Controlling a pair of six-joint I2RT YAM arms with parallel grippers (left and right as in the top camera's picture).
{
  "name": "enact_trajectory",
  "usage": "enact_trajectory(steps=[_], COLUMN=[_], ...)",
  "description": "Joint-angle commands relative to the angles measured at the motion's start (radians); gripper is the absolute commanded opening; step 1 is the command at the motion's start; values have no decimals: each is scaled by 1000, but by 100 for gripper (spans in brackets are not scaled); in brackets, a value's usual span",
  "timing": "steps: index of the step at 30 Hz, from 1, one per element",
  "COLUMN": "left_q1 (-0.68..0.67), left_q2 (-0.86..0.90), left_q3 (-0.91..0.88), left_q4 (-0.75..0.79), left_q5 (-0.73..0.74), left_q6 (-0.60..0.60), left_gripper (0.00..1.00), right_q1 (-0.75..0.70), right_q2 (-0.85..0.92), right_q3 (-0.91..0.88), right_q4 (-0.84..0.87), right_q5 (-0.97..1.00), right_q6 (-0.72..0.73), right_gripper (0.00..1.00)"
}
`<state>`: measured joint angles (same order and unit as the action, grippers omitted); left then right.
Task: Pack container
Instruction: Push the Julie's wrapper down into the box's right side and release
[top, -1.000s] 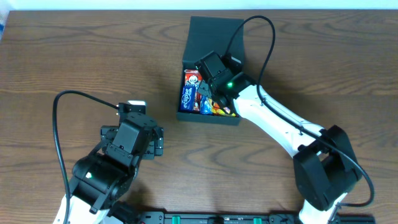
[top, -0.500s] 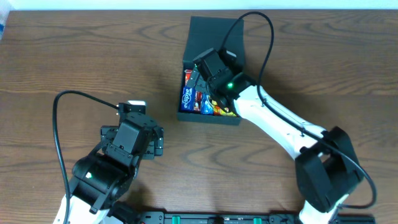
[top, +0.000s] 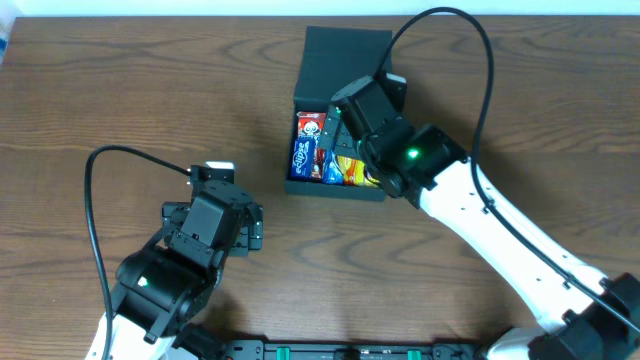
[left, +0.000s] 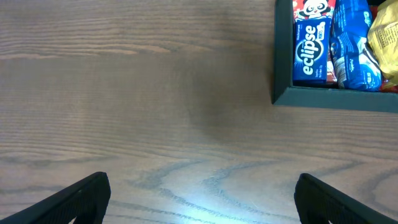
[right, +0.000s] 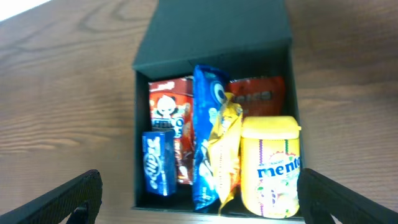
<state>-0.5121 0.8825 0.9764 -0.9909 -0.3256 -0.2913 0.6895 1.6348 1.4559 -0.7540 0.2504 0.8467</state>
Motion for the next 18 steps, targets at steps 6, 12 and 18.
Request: enact_trajectory(steps=[6, 12, 18], left_q1=[3, 3, 3], left_q2=[0, 0, 0], left_q3=[-2, -2, -2], left_q4=[-3, -3, -3], left_q5=[-21, -21, -21], left_q6=[0, 0, 0], left_gripper=[95, 95, 96], right_q1=[-27, -43, -47], right_q2=[22, 34, 77], right_q3=[-171, -218, -222], right_q4=[129, 219, 250], right_q5=[-69, -97, -99], right_q6=[-84, -124, -127], right_gripper=[99, 99, 99])
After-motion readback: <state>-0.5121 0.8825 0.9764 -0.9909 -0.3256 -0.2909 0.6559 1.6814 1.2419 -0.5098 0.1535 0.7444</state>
